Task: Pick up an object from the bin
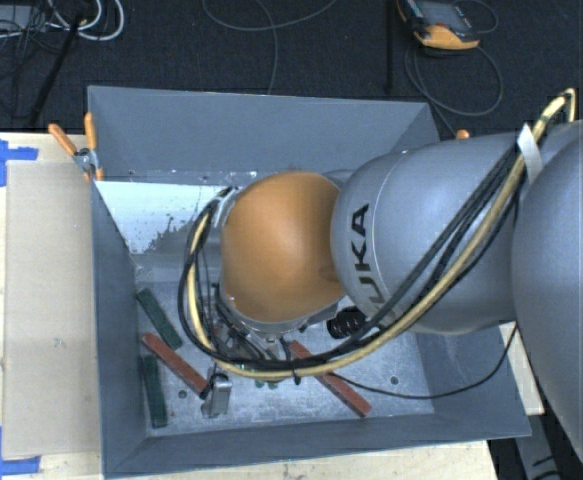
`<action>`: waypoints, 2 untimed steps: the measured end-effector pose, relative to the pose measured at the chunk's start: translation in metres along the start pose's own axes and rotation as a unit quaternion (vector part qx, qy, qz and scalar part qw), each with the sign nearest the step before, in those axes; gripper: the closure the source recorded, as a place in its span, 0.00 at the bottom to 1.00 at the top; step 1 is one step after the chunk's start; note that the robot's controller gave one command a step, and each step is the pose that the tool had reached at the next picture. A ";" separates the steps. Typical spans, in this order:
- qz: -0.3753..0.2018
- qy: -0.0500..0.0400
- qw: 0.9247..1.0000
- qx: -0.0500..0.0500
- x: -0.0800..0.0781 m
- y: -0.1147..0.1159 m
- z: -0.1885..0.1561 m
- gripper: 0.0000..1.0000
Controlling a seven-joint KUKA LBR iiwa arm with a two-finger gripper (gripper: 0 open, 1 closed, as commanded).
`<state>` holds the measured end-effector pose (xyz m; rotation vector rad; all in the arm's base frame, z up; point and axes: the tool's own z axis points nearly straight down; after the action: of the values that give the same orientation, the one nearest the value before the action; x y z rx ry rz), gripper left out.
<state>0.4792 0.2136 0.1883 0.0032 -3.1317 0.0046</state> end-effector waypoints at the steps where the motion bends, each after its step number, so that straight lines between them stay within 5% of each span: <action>1: 0.073 -0.003 0.997 -0.001 -0.030 -0.016 0.117 0.00; 2: 0.076 -0.006 0.997 -0.002 -0.032 -0.017 0.113 1.00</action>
Offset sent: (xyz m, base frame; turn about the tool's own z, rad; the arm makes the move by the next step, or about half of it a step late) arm 0.0296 -0.0161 -0.1136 0.1463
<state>0.5103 0.1960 0.0746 -0.2362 -3.1352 0.0003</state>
